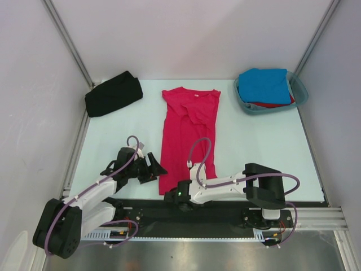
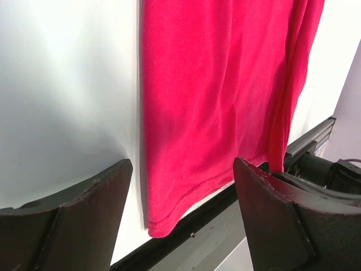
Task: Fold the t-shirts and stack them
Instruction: Fold the tshirt
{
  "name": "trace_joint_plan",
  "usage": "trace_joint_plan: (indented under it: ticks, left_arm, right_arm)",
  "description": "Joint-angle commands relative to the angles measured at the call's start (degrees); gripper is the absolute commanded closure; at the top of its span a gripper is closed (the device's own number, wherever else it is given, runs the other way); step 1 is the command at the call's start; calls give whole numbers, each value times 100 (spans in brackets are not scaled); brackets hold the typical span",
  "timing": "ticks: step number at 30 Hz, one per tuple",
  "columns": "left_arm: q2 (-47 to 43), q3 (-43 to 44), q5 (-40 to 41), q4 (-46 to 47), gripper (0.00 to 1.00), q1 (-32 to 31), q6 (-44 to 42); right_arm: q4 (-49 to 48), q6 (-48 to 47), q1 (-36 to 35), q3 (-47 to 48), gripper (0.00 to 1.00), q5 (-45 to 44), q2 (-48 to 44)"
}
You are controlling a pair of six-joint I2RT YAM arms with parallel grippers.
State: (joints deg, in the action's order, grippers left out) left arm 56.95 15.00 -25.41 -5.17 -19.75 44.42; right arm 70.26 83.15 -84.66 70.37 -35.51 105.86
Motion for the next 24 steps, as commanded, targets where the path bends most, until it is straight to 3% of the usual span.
trace_joint_plan:
  ticks: [1, 8, 10, 12, 14, 16, 19, 24]
  left_arm:
    - [-26, -208, 335, -432, 19, -20, -241]
    - [-193, -261, 405, -538, 18, -29, -153]
    - [-202, -235, 405, -555, 19, -29, -153]
    - [-228, -226, 370, -529, 19, -29, -153]
    - [-289, -182, 352, -529, 19, -29, -180]
    - [-368, -103, 396, -564, 19, -29, -206]
    - [-430, 81, 510, -591, 18, -29, -285]
    - [43, 546, 572, -529, 14, -29, -487]
  right_arm:
    - [497, 640, -287, 91, 100, -308, -189]
    - [59, 404, -446, -41, 99, -387, -189]
    - [-21, 255, -428, 73, 93, -509, -75]
    - [310, 358, -411, 196, 53, -641, -14]
    - [698, 762, -306, 346, 33, -913, -65]
    - [1077, 895, -70, 346, 30, -1237, -450]
    - [894, 581, 579, 32, 29, -1616, -1170]
    - [-721, -1579, 2171, -471, 29, -1741, -1885]
